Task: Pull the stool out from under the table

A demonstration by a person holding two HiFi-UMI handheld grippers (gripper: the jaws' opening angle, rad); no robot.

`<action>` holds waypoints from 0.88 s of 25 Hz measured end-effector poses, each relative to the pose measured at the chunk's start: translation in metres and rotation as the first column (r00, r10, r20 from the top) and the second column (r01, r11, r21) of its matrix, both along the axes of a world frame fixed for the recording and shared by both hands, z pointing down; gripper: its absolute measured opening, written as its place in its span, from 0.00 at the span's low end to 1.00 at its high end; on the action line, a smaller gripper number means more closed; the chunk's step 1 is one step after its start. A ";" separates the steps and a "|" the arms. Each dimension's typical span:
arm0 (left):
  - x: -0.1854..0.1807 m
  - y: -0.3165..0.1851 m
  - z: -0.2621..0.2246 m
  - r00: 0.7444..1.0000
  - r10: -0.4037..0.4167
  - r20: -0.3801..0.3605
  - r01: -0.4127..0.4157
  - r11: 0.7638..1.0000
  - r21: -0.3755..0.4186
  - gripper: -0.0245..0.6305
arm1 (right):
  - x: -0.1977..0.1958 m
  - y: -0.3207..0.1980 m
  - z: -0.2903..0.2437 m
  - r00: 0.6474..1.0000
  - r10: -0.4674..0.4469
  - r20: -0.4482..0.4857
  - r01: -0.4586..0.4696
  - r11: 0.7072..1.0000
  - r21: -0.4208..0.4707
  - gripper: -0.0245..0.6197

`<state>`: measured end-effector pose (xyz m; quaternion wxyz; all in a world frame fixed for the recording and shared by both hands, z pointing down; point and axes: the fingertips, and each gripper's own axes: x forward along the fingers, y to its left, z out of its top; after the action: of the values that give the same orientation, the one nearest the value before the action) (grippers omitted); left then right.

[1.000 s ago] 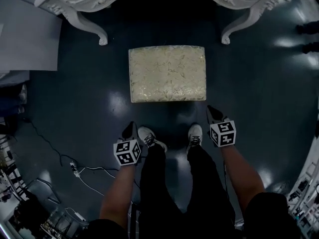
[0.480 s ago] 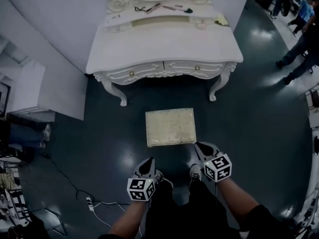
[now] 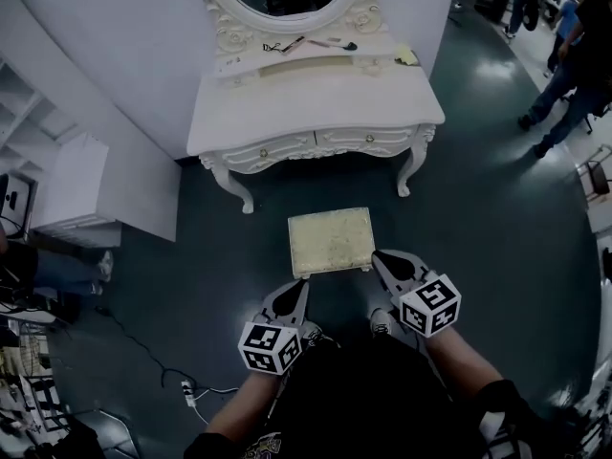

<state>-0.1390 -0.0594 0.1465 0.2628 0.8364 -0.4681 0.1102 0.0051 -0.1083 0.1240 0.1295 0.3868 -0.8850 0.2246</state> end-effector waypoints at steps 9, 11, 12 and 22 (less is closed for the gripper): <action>0.014 0.025 -0.025 0.999 0.032 -0.036 -0.032 0.999 -0.010 0.05 | -0.015 0.040 -0.033 0.997 -0.068 0.032 0.068 0.998 0.008 0.08; 0.018 0.032 -0.028 0.999 0.043 -0.032 -0.043 0.999 -0.006 0.05 | -0.020 0.049 -0.035 0.996 -0.077 0.049 0.077 0.997 -0.004 0.08; 0.020 0.035 -0.030 0.998 0.047 -0.029 -0.047 0.999 -0.003 0.05 | -0.022 0.054 -0.035 0.995 -0.081 0.056 0.081 0.997 -0.011 0.08; 0.026 0.049 -0.039 0.999 0.034 -0.020 -0.033 0.999 0.030 0.05 | -0.019 0.079 -0.035 0.993 -0.100 0.057 0.101 0.995 -0.018 0.08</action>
<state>-0.1131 -0.0102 0.1074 0.2535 0.8490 -0.4529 0.0991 -0.0142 -0.0298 0.0888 0.1197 0.3339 -0.9042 0.2380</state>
